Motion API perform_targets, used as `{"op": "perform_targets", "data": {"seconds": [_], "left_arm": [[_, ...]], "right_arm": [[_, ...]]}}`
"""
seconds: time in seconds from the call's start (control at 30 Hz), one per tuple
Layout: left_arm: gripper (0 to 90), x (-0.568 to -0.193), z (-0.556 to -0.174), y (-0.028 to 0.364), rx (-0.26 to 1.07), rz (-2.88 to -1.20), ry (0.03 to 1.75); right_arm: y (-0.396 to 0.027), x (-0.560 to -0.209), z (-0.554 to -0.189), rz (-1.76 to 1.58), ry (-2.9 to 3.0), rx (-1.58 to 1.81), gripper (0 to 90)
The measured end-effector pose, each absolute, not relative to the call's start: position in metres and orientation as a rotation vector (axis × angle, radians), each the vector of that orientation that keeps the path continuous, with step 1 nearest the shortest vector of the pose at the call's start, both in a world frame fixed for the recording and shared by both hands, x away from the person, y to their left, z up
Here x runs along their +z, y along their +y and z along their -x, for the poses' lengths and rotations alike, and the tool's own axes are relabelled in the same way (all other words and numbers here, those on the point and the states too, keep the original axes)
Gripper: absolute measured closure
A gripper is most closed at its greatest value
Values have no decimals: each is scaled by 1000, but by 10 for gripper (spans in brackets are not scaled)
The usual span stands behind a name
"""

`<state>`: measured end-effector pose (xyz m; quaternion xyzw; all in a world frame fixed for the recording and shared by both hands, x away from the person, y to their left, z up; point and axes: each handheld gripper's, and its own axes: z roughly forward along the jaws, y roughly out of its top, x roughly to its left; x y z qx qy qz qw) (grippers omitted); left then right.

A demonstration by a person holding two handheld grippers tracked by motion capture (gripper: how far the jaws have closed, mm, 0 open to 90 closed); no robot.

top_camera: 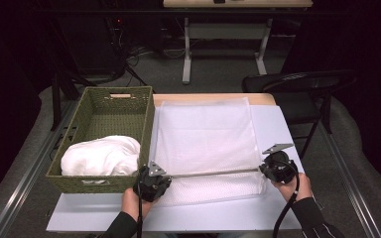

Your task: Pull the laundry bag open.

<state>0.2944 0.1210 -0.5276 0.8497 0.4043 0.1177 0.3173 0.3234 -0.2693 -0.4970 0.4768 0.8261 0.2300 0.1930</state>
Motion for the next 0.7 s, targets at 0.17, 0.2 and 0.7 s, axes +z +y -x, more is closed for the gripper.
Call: {"op": "perform_targets", "data": {"seconds": [0.17, 0.2, 0.7], "left_arm": [[865, -526, -292, 125, 324, -2231, 1071], [865, -527, -293, 126, 331, -2232, 1068], [865, -528, -290, 127, 374, -2231, 1094]], "right_arm": [[-272, -498, -324, -1357, 2311, 638, 860], [-273, -498, -324, -1359, 2310, 638, 860], [-282, -498, -323, -1402, 2275, 624, 860]]}}
